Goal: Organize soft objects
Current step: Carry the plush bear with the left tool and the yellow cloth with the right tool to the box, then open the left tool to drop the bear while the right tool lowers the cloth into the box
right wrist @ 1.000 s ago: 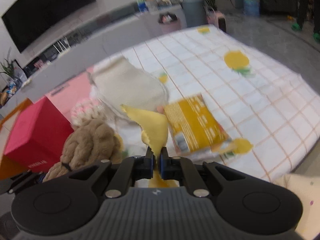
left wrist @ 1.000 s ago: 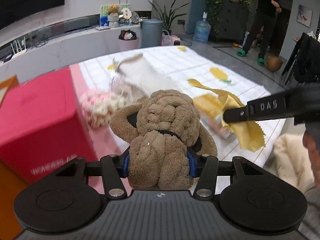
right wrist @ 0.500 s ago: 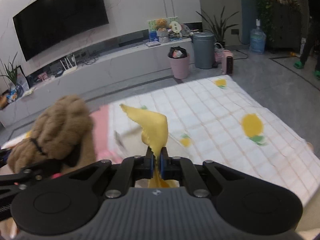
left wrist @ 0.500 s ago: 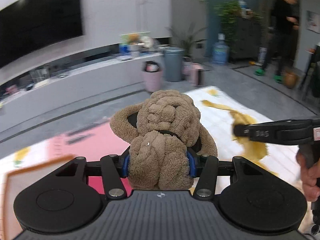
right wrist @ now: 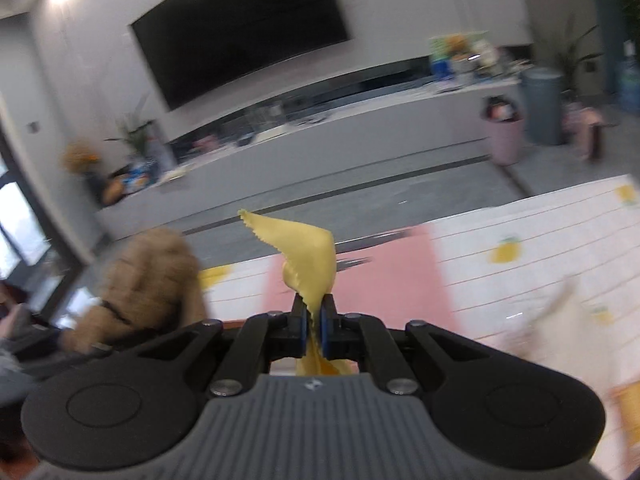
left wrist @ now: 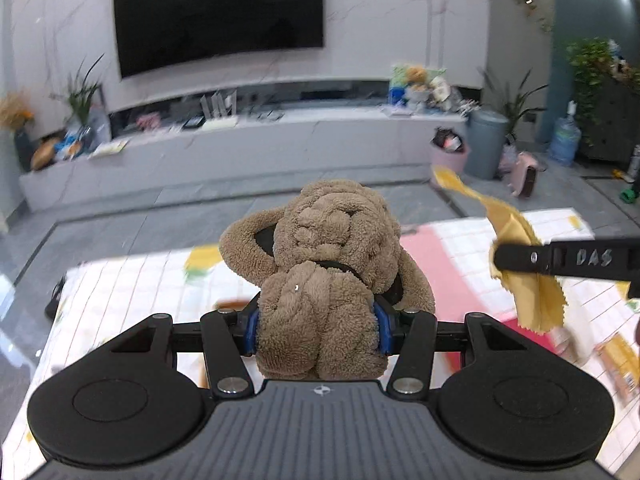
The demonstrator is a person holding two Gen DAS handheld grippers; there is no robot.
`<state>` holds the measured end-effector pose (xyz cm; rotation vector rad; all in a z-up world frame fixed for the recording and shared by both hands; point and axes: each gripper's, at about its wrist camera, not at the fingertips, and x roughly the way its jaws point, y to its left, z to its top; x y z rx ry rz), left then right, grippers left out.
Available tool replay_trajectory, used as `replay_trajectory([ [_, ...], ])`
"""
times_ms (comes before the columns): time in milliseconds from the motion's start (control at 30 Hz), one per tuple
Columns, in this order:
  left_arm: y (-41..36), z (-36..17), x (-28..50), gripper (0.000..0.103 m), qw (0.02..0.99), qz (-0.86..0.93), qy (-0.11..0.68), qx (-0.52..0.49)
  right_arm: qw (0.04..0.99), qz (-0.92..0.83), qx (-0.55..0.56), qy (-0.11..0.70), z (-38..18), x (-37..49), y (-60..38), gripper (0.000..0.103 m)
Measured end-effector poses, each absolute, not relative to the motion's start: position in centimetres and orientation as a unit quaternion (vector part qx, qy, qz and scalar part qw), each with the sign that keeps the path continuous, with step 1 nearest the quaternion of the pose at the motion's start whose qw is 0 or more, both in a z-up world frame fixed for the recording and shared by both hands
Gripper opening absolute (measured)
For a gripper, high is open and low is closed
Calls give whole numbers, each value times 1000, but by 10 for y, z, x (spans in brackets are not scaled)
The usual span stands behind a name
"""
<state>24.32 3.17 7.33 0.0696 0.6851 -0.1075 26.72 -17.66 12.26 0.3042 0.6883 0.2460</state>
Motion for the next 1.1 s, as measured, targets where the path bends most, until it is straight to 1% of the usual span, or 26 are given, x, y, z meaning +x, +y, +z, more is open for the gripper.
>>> replay_trajectory([
  [100, 42, 60, 241, 59, 937, -34, 343, 46, 914, 154, 141, 348, 115, 266, -142, 4],
  [267, 60, 41, 240, 60, 930, -35, 365, 27, 902, 184, 113, 373, 94, 265, -98, 4],
  [467, 59, 21, 246, 62, 926, -24, 375, 32, 896, 179, 106, 393, 69, 272, -91, 4],
  [500, 60, 19, 247, 63, 924, -23, 379, 32, 895, 179, 106, 395, 65, 273, -92, 4],
  [567, 63, 15, 248, 74, 923, -20, 383, 26, 895, 179, 102, 395, 58, 269, -92, 4],
  [600, 64, 14, 248, 76, 924, -18, 380, 25, 896, 177, 96, 396, 56, 270, -92, 4],
  [667, 63, 12, 248, 89, 927, -12, 374, 35, 896, 174, 90, 399, 52, 272, -93, 4],
  [700, 62, 10, 247, 91, 928, -5, 368, 51, 894, 173, 94, 402, 51, 272, -95, 4],
  [800, 53, 6, 243, 93, 931, 16, 354, 89, 889, 175, 106, 409, 48, 274, -98, 4],
  [900, 49, 6, 238, 94, 933, 26, 342, 106, 889, 174, 102, 411, 48, 273, -98, 4],
  [1000, 53, 10, 236, 95, 933, 35, 345, 93, 888, 178, 101, 412, 49, 272, -98, 4],
  [1100, 64, 21, 228, 95, 934, 48, 349, 51, 889, 178, 93, 411, 53, 270, -99, 4],
])
